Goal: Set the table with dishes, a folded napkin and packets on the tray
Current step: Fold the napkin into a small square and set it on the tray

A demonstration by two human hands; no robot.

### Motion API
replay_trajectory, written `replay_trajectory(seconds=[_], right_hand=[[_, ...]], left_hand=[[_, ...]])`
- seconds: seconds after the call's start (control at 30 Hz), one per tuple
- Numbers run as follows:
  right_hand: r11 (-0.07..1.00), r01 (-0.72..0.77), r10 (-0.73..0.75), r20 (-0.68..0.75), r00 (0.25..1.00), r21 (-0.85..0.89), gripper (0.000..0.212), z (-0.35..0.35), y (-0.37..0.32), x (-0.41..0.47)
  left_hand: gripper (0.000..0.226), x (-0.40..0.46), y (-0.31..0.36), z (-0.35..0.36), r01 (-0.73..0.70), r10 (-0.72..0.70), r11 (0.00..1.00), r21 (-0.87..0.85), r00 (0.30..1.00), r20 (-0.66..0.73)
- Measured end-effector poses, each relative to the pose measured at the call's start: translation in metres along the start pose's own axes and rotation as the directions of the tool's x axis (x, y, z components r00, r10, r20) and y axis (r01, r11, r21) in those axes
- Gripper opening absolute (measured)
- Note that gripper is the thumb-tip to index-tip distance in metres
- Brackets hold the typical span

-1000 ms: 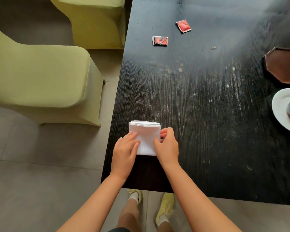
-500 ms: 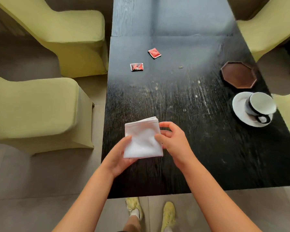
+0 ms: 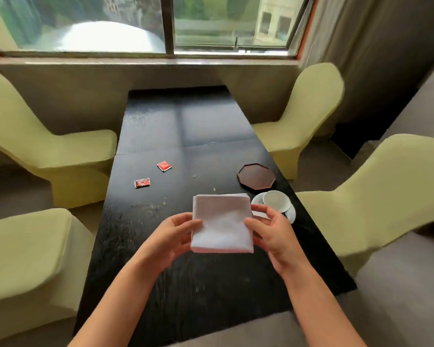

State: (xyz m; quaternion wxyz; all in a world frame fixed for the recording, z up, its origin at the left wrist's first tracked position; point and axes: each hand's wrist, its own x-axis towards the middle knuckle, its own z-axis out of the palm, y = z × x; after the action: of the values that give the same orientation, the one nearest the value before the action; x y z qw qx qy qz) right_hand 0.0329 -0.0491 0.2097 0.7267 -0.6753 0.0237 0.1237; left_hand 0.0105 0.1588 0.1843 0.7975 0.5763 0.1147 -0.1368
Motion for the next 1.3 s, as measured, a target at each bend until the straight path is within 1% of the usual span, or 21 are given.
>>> replay_trajectory(seconds=[0.1,0.17,0.23,0.3,0.37,0.4,0.53,0.67,0.93,1.1,1.2,1.3], right_hand=[[0.999,-0.002,0.005,0.079,0.997,-0.034,0.030,-0.056,-0.022,-0.011],[0.996,-0.013,0.026,0.146,0.989,-0.090,0.038,-0.088,-0.033,-0.018],[0.989,0.007,0.020,0.178,0.984,-0.149,0.040,-0.116,-0.043,-0.020],[0.982,0.022,0.012,0.179,0.984,-0.190,0.033,-0.138,-0.051,-0.019],[0.978,0.006,0.032,0.177,0.984,-0.209,0.025,-0.154,-0.056,-0.014],[0.977,-0.004,0.043,0.178,0.983,-0.213,0.024,-0.160,-0.058,-0.010],[0.971,-0.029,0.071,0.170,0.983,-0.239,0.023,-0.179,-0.061,0.017],[0.966,-0.052,0.089,0.138,0.986,-0.252,0.025,-0.188,-0.060,0.055],[0.955,-0.125,0.145,0.054,0.988,-0.268,0.022,-0.197,-0.058,0.170],[0.936,-0.150,0.154,-0.012,0.988,-0.320,0.026,-0.204,-0.026,0.256],[0.898,-0.135,0.131,-0.038,0.991,-0.418,0.030,-0.206,0.004,0.310],[0.868,-0.093,0.104,-0.006,0.995,-0.488,0.031,-0.208,0.035,0.370]], left_hand=[[0.015,0.001,0.002,0.059,-0.083,0.084,0.996,0.028,0.995,-0.046],[0.015,0.001,0.000,0.095,-0.136,0.138,0.990,0.036,0.988,-0.071],[0.012,0.003,-0.003,0.124,-0.163,0.166,0.986,0.039,0.982,-0.088],[0.011,0.004,-0.005,0.146,-0.154,0.159,0.987,0.055,0.983,-0.093],[0.010,0.008,-0.005,0.160,-0.132,0.142,0.986,0.099,0.985,-0.098],[0.010,0.010,-0.004,0.164,-0.123,0.136,0.984,0.126,0.986,-0.099],[0.015,0.031,0.003,0.170,-0.104,0.121,0.977,0.185,0.989,-0.082],[0.016,0.069,0.006,0.172,-0.100,0.116,0.981,0.167,0.989,-0.090],[0.016,0.188,0.014,0.168,-0.031,0.057,0.992,0.124,0.976,-0.212],[0.018,0.274,0.004,0.157,-0.014,0.060,0.988,0.153,0.951,-0.303],[0.030,0.326,-0.012,0.147,0.023,0.021,0.992,0.128,0.944,-0.328],[0.045,0.379,-0.029,0.131,0.032,0.009,0.991,0.130,0.954,-0.298]])
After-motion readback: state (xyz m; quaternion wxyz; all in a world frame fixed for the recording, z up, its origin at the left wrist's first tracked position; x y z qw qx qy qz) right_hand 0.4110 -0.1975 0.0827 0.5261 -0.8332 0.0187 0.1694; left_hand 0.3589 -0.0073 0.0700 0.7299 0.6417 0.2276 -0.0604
